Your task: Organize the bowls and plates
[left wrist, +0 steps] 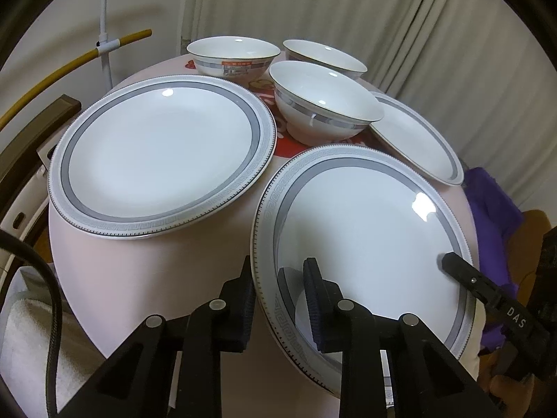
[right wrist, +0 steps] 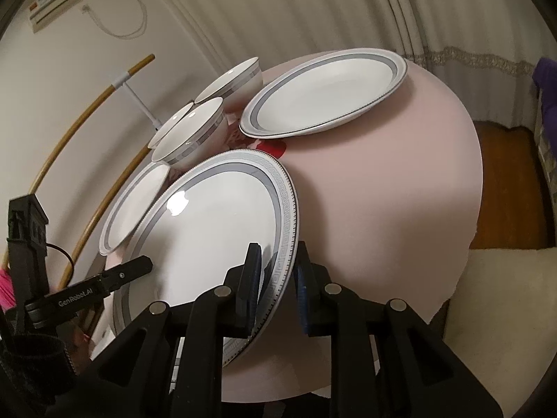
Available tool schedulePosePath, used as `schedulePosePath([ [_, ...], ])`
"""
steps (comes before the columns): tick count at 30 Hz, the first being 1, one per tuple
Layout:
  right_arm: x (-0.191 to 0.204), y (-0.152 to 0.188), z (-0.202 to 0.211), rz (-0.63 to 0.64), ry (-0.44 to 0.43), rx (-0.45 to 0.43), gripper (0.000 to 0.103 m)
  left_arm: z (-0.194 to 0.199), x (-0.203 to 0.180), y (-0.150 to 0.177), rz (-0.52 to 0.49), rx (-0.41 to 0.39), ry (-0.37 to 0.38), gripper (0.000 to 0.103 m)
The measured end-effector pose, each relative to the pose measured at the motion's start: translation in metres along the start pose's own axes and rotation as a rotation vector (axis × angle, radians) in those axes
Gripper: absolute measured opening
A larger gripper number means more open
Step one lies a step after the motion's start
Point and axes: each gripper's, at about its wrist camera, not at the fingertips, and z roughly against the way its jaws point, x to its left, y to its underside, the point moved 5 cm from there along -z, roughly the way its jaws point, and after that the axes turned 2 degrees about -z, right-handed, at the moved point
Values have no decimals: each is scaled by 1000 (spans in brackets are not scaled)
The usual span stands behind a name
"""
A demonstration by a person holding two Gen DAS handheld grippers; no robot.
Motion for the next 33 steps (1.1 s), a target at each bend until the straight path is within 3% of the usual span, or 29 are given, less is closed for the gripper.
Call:
schedulePosePath([
  [16, 7, 1, -1, -16, 25, 33, 20, 0, -1, 0, -19, -15, 2, 22],
  [27, 7, 10, 4, -20, 47, -47, 20, -2, -2, 6, -34, -73, 0, 26],
  [29, 8, 14, 5, 1, 58, -65, 20, -2, -4, 8, -47, -80, -31, 34],
  [31, 13, 18, 7, 46, 85, -88, 24, -2, -5, 9, -49, -85, -56, 36],
  [33, 19, 22, 7, 82, 89, -103, 35, -3, -6, 9, -46, -86, -56, 37],
])
